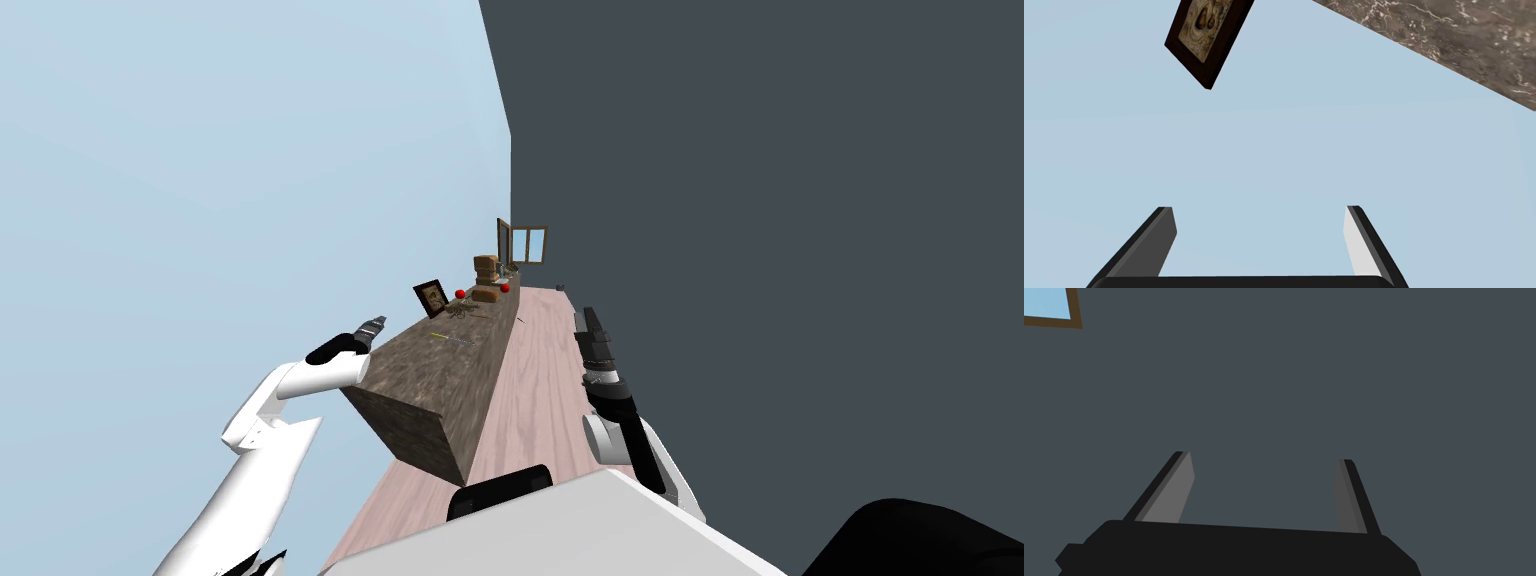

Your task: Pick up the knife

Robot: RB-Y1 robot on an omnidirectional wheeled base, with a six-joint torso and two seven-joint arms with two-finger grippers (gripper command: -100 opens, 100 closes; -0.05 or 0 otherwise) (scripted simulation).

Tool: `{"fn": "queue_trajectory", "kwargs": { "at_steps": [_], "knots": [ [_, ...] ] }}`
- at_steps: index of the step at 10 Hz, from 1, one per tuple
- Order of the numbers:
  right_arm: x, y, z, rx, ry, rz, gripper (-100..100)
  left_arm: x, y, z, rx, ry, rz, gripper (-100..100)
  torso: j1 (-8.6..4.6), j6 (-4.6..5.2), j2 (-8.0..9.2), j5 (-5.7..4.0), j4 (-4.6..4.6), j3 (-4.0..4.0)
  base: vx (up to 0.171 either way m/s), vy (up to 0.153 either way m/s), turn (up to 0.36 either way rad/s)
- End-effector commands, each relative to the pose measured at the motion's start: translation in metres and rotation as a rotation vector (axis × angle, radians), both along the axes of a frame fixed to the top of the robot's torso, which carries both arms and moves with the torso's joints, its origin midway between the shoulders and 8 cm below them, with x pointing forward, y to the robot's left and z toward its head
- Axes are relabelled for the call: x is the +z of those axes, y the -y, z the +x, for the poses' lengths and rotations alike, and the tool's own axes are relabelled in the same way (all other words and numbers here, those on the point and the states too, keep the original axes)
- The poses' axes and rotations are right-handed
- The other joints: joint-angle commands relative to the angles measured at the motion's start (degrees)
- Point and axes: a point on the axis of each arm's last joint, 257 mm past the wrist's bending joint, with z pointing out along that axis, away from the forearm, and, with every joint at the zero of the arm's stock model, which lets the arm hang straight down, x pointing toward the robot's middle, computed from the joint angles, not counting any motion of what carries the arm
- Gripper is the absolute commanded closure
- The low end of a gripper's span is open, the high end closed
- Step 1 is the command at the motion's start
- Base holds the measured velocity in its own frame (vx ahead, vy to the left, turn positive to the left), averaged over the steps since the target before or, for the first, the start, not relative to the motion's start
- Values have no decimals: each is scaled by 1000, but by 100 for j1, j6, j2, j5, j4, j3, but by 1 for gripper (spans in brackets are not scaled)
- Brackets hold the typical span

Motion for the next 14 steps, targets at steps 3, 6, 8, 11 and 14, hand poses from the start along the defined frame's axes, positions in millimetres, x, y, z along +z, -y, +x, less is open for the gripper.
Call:
{"fn": "queue_trajectory", "kwargs": {
  "at_steps": [3,6,8,11,14],
  "knots": [
    [0,0,0,0,0,0,0,-15,-17,1,43,-100,-10,-100,7,2,-2,0,-1,-2,39,-76,41],
    [0,0,0,0,0,0,0,-31,-27,-3,71,-183,-31,-100,9,2,-1,1,-1,-1,40,-71,36],
    [0,0,0,0,0,0,0,-39,-28,-8,83,-217,-46,-100,0,2,-11,-1,-3,-7,46,-64,18],
    [0,0,0,0,0,0,0,-59,-38,-12,105,-333,-78,-100,-4,2,-12,-2,-4,-8,69,-91,47],
    [0,0,0,0,0,0,0,-78,-40,-20,118,-424,-113,-100,14,2,-11,2,-4,-7,61,-59,23]
  ]
}}
